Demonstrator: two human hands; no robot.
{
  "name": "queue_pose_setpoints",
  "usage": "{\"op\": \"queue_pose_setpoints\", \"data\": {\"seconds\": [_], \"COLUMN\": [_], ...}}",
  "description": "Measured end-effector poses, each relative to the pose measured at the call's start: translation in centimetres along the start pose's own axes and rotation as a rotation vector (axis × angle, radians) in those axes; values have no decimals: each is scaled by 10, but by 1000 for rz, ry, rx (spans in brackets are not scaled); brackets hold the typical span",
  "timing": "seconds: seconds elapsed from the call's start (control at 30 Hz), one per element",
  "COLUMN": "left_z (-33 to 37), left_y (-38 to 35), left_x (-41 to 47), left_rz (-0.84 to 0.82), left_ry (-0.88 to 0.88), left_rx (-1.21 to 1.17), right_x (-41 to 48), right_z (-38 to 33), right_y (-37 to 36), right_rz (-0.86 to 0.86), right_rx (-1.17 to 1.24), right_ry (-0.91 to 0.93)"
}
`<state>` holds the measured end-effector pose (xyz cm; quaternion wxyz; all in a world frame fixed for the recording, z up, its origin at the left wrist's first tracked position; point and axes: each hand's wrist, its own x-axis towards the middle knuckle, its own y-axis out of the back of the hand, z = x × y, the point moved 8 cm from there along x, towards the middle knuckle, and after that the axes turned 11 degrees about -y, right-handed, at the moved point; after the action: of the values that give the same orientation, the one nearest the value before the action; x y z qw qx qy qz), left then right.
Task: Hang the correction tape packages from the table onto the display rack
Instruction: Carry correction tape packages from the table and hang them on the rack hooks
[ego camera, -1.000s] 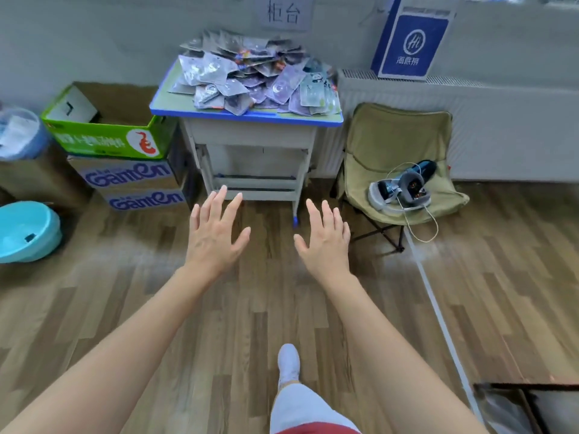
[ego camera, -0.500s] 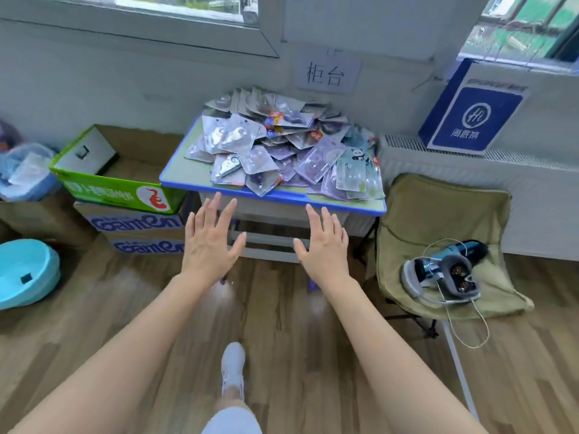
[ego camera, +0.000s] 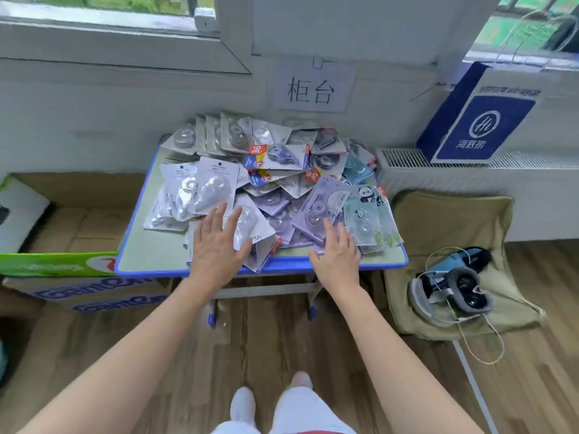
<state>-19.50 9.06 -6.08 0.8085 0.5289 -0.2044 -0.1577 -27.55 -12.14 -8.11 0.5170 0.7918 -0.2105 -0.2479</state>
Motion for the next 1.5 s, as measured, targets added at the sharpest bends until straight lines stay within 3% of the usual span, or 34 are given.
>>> {"op": "queue_pose_setpoints", "data": {"seconds": [0.37,0.53,0.77,1.03,1.5], "left_z": [-4,-5,-14,-11,-6], "left_y": [-73,-99,-111,-100,-84], "left_x": [56,75,79,76,45], "left_rz": [-202,-293,-335,-276,-282], "left_ry": [187,311,479,463,431], "left_rx": [-21,47,107,131,172], "right_x": [92,118,133,138,107], "right_z": [58,77,80,77,94], "right_y": [-1,-9,-7,7,31], "right_rz": [-2,-86,-37,31,102], "right_rx": [-102,-115,-111,-115,-134], "right_ry": [-250,-235,-143,-97,-266]}}
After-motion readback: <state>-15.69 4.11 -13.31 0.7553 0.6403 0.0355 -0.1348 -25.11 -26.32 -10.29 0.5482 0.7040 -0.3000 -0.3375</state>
